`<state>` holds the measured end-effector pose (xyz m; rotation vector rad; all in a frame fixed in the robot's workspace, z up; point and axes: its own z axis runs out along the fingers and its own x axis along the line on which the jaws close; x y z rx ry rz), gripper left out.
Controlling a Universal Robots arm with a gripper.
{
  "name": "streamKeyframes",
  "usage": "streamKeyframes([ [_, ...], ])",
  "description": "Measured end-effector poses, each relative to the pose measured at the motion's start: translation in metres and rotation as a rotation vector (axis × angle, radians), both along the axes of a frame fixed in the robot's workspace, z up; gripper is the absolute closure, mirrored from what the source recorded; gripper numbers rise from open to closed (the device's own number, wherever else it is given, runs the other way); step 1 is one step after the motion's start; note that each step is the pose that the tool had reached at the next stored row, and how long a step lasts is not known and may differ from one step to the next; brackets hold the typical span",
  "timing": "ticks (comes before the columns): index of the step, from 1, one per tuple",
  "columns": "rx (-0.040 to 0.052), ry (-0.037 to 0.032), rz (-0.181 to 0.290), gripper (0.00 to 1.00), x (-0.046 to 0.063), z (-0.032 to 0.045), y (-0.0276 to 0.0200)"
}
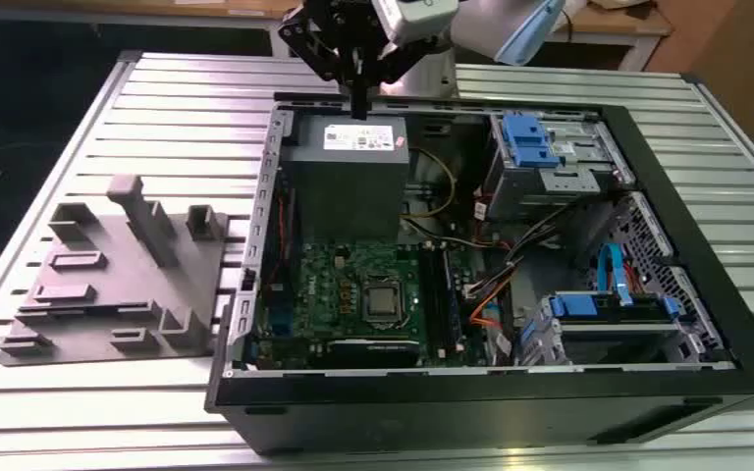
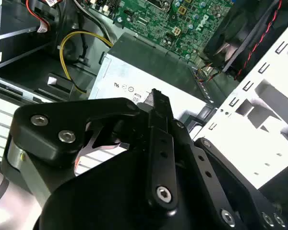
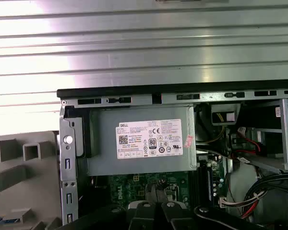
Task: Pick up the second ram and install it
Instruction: 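Reach for the second ram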
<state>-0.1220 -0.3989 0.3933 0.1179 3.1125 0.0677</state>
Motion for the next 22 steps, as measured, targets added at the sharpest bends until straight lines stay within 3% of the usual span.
streamKeyframes([
  [13, -0.0002, 0.0001, 0.0, 0.93, -0.001, 0.0001, 0.0],
  [22, -0.0001, 0.0, 0.0, 0.93, -0.02, 0.0, 0.0],
])
